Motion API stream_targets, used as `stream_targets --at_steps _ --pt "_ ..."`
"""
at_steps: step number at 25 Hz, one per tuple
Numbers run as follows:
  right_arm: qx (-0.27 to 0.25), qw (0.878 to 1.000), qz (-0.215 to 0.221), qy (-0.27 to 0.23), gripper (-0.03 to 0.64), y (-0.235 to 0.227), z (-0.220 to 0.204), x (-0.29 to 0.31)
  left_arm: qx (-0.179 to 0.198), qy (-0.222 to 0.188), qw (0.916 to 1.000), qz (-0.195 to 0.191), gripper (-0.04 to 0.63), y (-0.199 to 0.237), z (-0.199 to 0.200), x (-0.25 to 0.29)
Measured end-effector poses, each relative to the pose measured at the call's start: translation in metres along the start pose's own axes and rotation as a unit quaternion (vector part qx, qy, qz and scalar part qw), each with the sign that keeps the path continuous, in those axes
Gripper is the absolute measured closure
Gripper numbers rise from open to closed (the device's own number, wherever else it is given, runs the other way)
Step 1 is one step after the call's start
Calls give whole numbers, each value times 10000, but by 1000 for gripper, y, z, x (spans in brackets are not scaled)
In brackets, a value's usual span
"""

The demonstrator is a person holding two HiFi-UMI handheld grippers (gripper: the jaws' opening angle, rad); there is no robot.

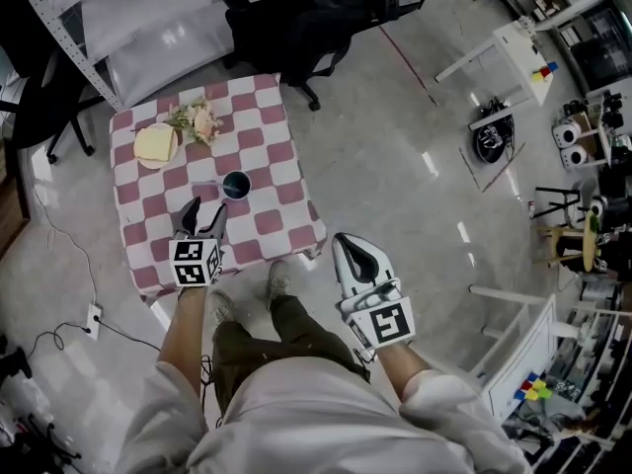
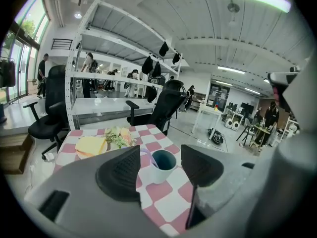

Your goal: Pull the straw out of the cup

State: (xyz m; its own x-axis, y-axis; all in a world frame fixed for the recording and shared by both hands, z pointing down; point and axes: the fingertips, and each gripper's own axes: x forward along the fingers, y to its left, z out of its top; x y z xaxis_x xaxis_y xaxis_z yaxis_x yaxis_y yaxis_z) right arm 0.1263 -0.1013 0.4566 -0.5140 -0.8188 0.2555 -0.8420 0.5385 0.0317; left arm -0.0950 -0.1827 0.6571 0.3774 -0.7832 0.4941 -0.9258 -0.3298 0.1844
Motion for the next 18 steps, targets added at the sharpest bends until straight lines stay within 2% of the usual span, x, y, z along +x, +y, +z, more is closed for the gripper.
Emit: stream_targets --at_steps 18 --pt "-23 9996 -169 232 612 -27 -19 1 -349 510 9980 161 341 21 -42 58"
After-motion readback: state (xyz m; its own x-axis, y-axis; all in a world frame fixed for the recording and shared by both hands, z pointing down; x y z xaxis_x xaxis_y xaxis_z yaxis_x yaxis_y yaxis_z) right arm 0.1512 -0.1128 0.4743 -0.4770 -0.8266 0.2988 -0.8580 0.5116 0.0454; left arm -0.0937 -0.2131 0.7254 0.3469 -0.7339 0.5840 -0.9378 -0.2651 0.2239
